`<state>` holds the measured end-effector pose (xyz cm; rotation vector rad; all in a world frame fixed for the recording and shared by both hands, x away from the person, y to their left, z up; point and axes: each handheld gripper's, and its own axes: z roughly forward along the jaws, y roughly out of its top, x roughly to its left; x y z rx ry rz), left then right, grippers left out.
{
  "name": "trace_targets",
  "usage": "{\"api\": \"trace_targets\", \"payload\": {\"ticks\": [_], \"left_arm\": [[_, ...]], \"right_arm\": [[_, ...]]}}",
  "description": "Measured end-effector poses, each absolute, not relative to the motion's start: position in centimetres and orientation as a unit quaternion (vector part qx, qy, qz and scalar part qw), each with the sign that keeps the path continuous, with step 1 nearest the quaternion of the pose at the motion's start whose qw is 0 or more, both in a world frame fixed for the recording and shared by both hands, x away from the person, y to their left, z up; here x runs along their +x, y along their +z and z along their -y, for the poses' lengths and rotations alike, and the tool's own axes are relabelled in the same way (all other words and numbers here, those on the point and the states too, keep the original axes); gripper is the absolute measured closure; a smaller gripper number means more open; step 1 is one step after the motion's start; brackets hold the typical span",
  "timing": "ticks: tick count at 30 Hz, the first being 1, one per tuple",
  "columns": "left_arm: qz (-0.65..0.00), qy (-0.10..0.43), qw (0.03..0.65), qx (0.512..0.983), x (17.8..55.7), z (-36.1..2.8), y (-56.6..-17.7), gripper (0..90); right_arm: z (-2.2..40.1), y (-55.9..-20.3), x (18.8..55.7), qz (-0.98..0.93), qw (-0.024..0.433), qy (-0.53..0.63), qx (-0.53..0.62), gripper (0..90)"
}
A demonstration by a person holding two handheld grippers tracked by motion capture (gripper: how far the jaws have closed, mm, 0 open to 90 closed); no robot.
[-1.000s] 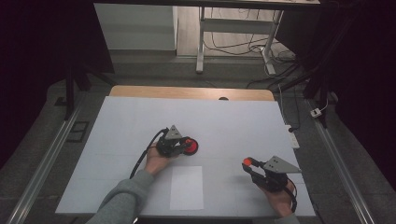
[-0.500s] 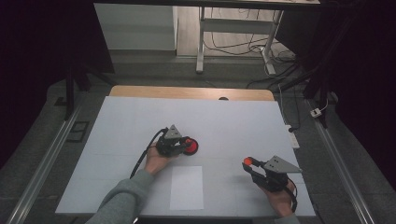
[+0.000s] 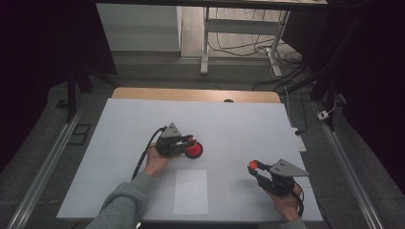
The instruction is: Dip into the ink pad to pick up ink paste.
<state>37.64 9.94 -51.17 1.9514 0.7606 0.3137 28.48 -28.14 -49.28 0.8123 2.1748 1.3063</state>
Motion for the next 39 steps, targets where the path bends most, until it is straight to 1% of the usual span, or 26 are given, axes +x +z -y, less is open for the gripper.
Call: {"api": "trace_targets", "payload": {"ticks": [8,16,19,21,26,39], "left_arm": [[-0.315,0.127,0.497,0.799,37.5,-10.6,-50.6,72.2],[-0.301,0.124,0.507,0.798,36.7,-11.3,-49.3,72.1],[-0.294,0.12,0.511,0.799,36.4,-11.6,-48.8,72.2],[-0.289,0.108,0.519,0.797,36.1,-11.7,-48.3,72.1],[-0.275,0.113,0.522,0.799,35.0,-12.0,-47.1,72.2],[-0.27,0.108,0.522,0.802,33.5,-12.5,-46.3,72.1]], "right_arm": [[28.2,-49.3,28.5,-0.794,0.236,0.476,0.296,64.6],[28.1,-49.4,28.6,-0.795,0.235,0.474,0.297,64.7],[28.1,-49.4,28.6,-0.795,0.235,0.474,0.296,64.6],[28.0,-49.4,28.6,-0.795,0.235,0.474,0.296,64.6],[28.0,-49.5,28.7,-0.797,0.235,0.473,0.293,64.6],[27.8,-49.6,28.7,-0.798,0.232,0.473,0.293,64.6]]}}
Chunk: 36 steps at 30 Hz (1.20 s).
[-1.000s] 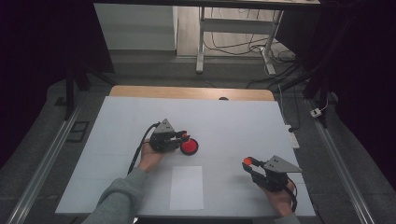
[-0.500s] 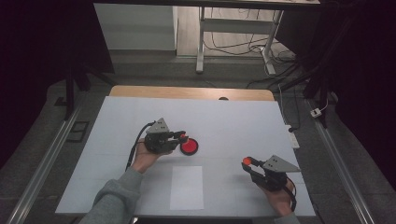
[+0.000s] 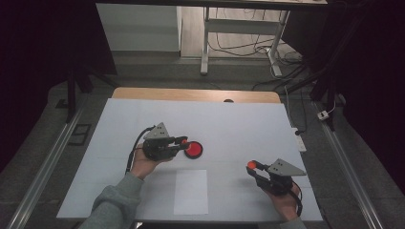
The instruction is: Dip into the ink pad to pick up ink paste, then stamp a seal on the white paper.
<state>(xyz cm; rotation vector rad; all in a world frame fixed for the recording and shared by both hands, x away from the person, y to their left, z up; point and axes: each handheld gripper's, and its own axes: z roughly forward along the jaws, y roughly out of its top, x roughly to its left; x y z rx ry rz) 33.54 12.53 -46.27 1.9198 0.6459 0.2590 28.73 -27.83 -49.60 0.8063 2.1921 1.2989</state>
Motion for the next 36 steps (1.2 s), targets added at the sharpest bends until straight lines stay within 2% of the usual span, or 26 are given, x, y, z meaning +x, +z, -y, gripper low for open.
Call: {"api": "trace_targets", "payload": {"ticks": [36], "left_arm": [[-0.244,0.071,0.526,0.812,31.1,-12.3,-47.1,72.0]], "right_arm": [[27.9,-49.7,28.8,-0.798,0.231,0.471,0.297,64.6]]}}
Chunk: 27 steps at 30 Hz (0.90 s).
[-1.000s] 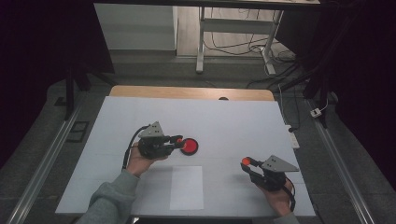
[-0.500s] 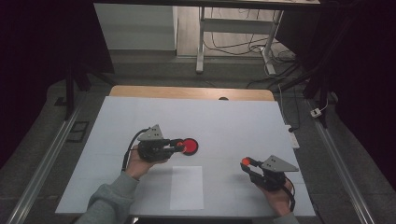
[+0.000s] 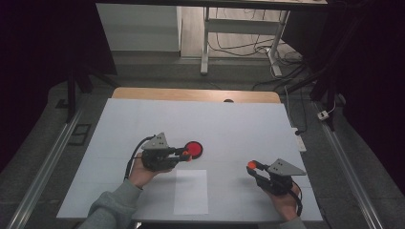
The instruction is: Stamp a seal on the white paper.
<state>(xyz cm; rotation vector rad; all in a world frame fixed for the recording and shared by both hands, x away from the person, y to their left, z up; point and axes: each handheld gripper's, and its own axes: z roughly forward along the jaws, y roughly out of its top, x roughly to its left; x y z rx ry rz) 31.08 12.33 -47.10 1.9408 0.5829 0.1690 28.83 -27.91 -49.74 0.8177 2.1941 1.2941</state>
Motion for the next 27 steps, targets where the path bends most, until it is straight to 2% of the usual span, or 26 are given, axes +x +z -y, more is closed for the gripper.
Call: {"api": "trace_targets", "payload": {"ticks": [27], "left_arm": [[-0.213,0.04,0.499,0.839,28.8,-11.1,-49.0,72.0]], "right_arm": [[27.9,-49.8,28.8,-0.798,0.232,0.468,0.301,64.6]]}}
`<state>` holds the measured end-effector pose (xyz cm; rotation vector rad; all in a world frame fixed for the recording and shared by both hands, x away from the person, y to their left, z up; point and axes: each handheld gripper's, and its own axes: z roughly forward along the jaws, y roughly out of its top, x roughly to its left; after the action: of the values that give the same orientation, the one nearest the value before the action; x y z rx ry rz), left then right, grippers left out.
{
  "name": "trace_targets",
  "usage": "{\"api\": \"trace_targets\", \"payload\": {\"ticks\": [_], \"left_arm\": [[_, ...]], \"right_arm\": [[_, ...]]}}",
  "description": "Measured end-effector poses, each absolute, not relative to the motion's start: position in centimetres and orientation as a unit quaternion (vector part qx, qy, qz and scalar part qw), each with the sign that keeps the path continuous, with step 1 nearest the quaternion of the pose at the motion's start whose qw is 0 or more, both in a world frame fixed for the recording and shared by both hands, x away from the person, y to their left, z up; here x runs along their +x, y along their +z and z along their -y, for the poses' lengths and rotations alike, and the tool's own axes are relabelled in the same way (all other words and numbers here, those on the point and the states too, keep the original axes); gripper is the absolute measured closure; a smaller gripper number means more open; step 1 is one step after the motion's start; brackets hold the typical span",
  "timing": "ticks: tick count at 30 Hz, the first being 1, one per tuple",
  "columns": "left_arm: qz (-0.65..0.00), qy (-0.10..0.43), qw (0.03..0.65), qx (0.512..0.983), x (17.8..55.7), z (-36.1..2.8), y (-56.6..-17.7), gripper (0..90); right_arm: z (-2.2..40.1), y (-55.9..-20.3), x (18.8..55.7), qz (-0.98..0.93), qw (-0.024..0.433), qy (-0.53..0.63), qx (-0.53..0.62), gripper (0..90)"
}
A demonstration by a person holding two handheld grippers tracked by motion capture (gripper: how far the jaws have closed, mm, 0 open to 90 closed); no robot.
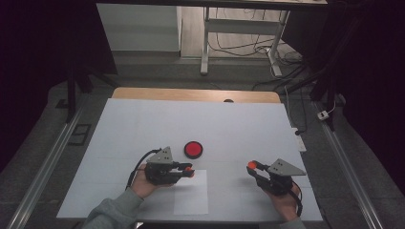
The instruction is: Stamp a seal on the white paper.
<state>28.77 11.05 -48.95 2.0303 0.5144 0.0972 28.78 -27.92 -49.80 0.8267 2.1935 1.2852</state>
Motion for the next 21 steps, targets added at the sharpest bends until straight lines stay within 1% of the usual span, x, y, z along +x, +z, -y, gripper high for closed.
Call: {"api": "trace_targets", "payload": {"ticks": [21], "left_arm": [[-0.212,0.015,0.483,0.849,28.3,-10.9,-50.5,72.1]], "right_arm": [[27.8,-49.8,28.8,-0.799,0.23,0.467,0.3,64.6]]}}
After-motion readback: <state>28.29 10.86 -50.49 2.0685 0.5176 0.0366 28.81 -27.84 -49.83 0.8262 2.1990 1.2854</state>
